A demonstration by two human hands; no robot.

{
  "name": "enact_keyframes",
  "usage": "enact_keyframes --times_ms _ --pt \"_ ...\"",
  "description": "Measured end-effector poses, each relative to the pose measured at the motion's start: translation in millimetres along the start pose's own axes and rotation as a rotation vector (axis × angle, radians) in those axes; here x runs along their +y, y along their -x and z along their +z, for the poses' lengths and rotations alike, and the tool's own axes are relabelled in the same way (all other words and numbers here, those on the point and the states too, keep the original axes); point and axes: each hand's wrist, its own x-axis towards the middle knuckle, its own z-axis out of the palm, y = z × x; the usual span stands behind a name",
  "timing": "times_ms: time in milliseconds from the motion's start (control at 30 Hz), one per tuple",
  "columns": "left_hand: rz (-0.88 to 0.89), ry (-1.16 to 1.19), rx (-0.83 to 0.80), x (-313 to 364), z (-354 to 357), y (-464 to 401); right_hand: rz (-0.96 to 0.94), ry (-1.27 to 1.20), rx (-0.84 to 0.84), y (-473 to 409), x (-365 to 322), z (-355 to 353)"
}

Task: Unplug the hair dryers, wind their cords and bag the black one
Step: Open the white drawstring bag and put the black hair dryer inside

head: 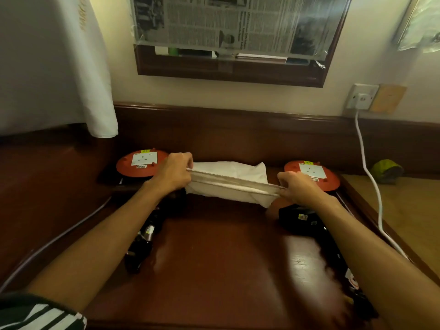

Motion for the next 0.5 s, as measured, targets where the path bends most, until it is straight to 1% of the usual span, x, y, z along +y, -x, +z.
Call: enact_keyframes --times_ms 33,67,100,167,300,333,400,500 --pt "-0.058 0.069 0.084 -3 1 1 0.055 -0.143 0.024 0 3 -1" --pt "-0.098 0.118 0.132 -5 2 4 0.097 -0.261 0.043 1 6 -3" --pt "-0.112 0.137 0.146 -7 3 6 0.114 -0.324 0.061 4 9 -4" --pt "-0.095 0.125 0.128 -7 6 12 0.091 -0.274 0.100 9 13 -4" --pt "-0.107 0.067 0.201 -2 3 19 0.051 0.069 0.139 16 10 3" --pt "-0.125 0.065 0.216 -2 3 20 0.055 0.088 0.149 17 9 3" --pt "-0.161 0.063 0.194 -1 3 23 0.091 0.040 0.156 17 7 4" --pt "-0.190 0.029 0.059 0 5 27 0.146 -0.068 0.121 15 4 6"
